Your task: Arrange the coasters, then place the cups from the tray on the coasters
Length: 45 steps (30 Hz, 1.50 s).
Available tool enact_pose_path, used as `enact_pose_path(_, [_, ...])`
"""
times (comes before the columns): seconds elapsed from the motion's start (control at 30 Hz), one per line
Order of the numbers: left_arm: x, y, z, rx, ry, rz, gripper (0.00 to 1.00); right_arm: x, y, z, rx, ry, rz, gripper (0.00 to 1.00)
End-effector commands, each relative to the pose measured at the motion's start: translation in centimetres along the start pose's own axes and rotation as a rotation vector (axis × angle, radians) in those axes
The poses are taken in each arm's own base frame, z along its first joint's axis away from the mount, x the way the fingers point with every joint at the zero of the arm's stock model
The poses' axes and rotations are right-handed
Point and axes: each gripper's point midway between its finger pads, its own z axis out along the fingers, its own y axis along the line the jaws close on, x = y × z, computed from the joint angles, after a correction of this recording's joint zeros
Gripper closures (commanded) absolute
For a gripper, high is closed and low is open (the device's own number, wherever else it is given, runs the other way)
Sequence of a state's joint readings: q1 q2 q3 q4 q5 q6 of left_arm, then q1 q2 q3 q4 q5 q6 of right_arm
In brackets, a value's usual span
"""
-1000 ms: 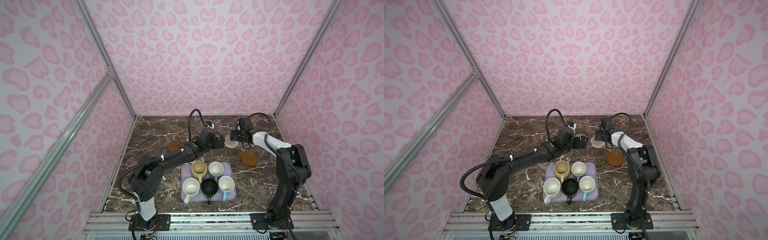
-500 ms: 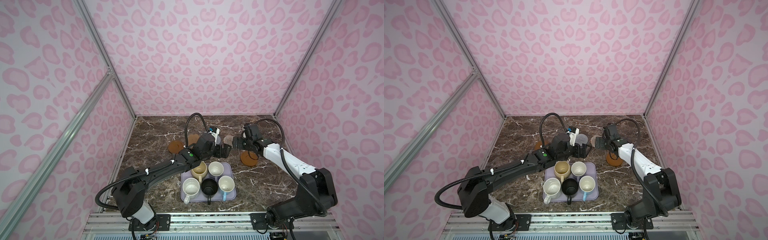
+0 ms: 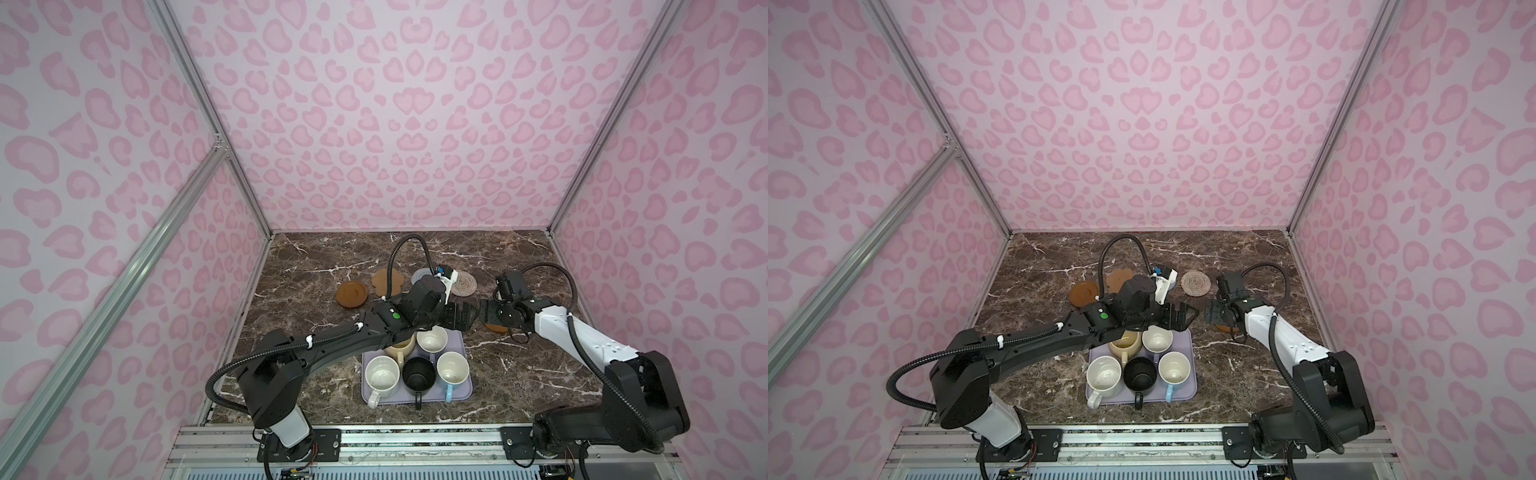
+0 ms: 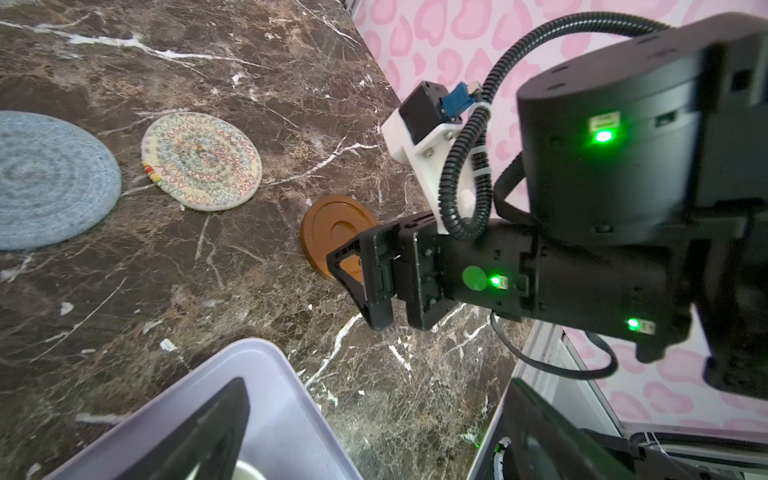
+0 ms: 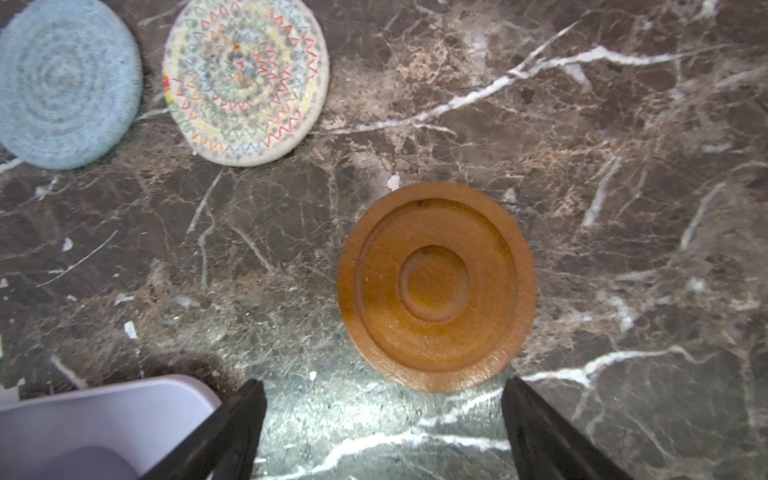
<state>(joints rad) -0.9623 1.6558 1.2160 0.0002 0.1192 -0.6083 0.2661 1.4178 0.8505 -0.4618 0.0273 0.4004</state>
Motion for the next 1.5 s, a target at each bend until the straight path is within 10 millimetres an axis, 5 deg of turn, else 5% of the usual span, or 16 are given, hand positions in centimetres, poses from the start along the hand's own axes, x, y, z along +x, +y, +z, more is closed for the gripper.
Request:
enact_pose_path(0.0, [-0.4, 0.1, 0.5, -0.017, 0.001, 0.010, 0.03, -0.2, 0.3, 1.0, -0.010, 0.009, 0.002, 0.15])
enact_pose_path(0.53, [-0.7, 0.9, 2.1, -0.066, 0.012, 0.024, 0.03, -0.4, 0.3, 5.2, 0.038, 0.092, -0.018, 0.40])
enact_pose_path(1.47, [-1.3, 4.2, 1.9, -0.169, -0.011, 0.007, 0.03, -2.1, 0.0, 10.0, 0.043, 0.155, 0.034, 0.58])
